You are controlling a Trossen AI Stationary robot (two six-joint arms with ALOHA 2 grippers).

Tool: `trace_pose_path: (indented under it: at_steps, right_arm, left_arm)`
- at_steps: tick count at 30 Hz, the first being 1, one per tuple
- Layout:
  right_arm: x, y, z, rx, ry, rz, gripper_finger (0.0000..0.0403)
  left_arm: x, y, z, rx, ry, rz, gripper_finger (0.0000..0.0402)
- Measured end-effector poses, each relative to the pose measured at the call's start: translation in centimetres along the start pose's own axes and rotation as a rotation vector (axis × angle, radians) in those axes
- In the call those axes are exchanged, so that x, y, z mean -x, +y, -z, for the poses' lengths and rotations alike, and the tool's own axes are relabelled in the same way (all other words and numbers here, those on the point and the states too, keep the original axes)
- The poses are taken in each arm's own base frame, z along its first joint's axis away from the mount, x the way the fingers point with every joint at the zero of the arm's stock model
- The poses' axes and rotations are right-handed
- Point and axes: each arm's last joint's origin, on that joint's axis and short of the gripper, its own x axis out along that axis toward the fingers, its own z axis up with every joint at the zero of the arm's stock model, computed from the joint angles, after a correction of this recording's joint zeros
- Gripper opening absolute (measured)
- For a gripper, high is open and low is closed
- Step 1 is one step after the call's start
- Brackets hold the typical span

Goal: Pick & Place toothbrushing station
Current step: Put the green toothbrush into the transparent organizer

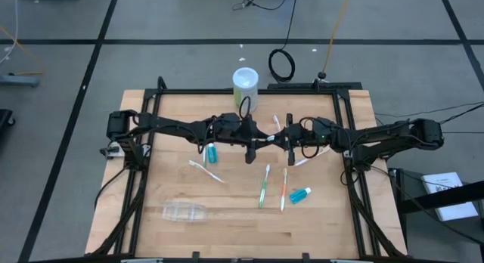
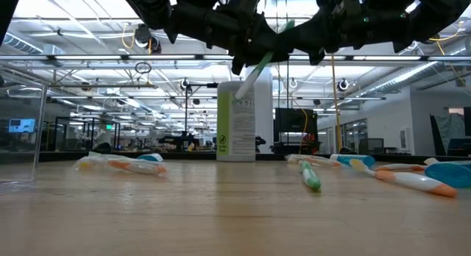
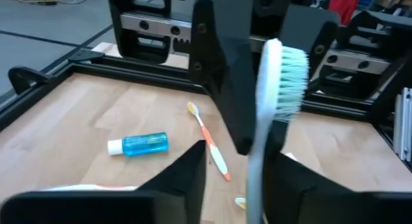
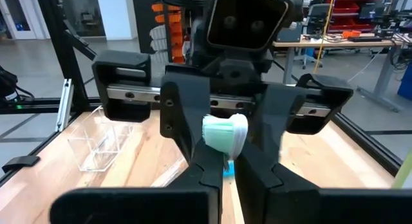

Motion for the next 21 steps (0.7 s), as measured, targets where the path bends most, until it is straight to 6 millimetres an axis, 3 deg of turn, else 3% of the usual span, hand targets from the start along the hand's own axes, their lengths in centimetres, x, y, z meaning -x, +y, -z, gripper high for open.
trace_pose_path:
  at_steps: [5,14,17,21]
  right_arm:
    - [0.0,0.0,0.1,-0.003,0.012,0.008,0.0029]
    - [0.5,-0.1,-0.1,0.001,0.026,0.012,0.0086]
    - [1.0,-0.1,-0.5,0.005,0.020,0.015,0.0095]
    - [1.5,-0.2,-0.5,0.000,0.049,0.025,0.0099]
  left_arm:
    - [0.4,0.3,-0.3,0.028,0.011,0.038,0.0016]
    - [3.8,-0.7,-3.0,-0.021,0.022,-0.058,0.0012]
    - [5.4,-2.1,-3.4,-0.058,-0.031,-0.035,0.0012]
    - [8.4,-4.9,-2.6,-0.086,-0.125,-0.003,0.0012]
